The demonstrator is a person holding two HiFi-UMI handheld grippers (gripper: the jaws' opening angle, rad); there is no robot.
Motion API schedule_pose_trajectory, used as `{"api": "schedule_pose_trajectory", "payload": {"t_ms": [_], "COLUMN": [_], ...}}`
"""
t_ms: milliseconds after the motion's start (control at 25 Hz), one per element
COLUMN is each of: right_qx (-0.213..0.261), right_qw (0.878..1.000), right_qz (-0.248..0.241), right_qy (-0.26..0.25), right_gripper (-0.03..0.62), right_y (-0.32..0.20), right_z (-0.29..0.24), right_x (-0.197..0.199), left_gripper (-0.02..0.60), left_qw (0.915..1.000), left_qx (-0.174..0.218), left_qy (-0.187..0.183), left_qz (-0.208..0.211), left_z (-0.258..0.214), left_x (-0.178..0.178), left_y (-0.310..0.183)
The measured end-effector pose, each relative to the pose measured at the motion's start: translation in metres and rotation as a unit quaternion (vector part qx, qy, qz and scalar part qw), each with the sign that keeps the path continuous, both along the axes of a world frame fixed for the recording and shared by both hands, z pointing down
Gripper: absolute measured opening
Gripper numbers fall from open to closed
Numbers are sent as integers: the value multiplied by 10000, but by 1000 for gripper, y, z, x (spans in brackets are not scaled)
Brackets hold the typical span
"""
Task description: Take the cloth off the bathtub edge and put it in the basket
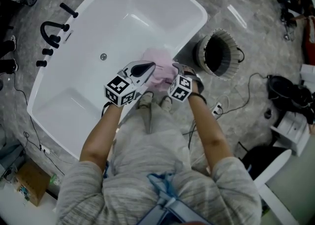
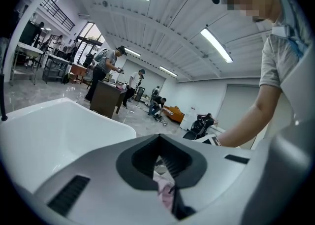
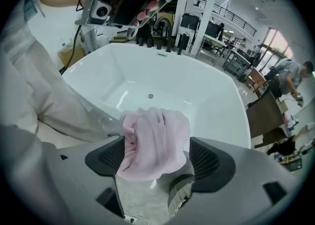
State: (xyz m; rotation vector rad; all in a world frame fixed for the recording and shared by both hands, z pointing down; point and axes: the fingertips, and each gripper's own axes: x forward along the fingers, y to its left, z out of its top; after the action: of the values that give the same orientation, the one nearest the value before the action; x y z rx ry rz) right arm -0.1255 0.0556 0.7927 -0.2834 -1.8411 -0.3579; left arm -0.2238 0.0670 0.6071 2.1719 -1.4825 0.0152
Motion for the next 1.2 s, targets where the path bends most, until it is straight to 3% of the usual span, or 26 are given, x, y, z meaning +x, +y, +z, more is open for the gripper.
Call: {"api": "schedule_pose_trajectory", "payload": {"t_ms": [680,1200], "right_qx": [-381,-375], "right_qw": [9982,9963], "right_qz": [92,38], "right_qy": [448,775], "right_gripper": [385,383], "right_y": [-1,-3], "right_z": [56,101], "right_x": [-16,-25], "left_gripper": [2,2], "left_qw": [9994,9982], "left_qx": [-349,-577], "left_qy": [11,167], "left_qz": [-9,-90], "left_z": [45,70], "left_x": [-12,-16], "left_y": [-7,-4]}}
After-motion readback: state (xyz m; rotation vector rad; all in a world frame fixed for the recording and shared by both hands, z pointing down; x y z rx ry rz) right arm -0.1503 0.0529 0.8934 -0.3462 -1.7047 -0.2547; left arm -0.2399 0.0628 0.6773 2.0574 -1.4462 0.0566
